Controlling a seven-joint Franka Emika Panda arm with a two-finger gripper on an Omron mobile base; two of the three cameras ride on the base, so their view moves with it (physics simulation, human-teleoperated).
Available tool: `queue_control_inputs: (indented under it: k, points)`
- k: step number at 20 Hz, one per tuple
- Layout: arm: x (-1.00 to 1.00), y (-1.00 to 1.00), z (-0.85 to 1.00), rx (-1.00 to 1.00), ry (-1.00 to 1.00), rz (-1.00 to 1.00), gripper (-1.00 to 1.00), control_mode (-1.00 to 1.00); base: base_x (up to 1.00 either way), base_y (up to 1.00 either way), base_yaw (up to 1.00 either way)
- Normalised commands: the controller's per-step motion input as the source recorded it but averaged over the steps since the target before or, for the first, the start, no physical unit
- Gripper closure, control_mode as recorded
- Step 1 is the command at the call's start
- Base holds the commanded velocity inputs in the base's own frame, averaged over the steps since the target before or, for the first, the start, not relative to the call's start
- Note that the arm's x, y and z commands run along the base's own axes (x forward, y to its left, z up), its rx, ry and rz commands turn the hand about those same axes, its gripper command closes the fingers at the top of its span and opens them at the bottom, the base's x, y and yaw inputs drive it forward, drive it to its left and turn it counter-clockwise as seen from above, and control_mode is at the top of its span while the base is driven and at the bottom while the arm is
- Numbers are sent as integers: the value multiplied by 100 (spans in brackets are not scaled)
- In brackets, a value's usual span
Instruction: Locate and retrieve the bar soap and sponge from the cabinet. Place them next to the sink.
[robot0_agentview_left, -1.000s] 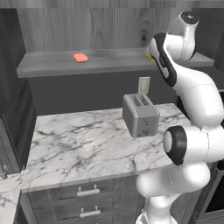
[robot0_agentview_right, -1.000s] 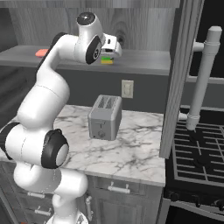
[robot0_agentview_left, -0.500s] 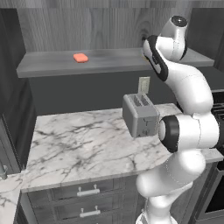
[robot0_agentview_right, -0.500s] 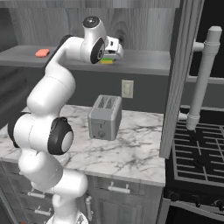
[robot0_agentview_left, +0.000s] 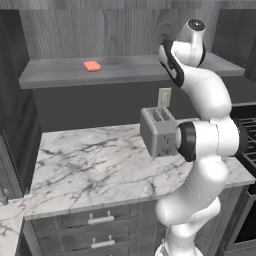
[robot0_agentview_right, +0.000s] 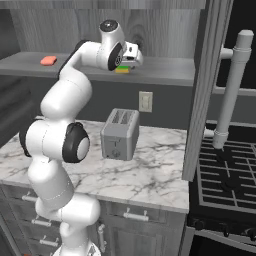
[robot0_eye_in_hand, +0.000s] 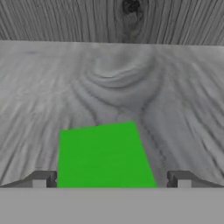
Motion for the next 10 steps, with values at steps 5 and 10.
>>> queue_control_inputs:
  k: [5, 10]
  points:
    - [12, 0, -22, 0, 9, 2, 100, -100, 0, 0, 0]
    - [0, -2, -17, 0, 8, 0, 100, -100, 0, 0, 0]
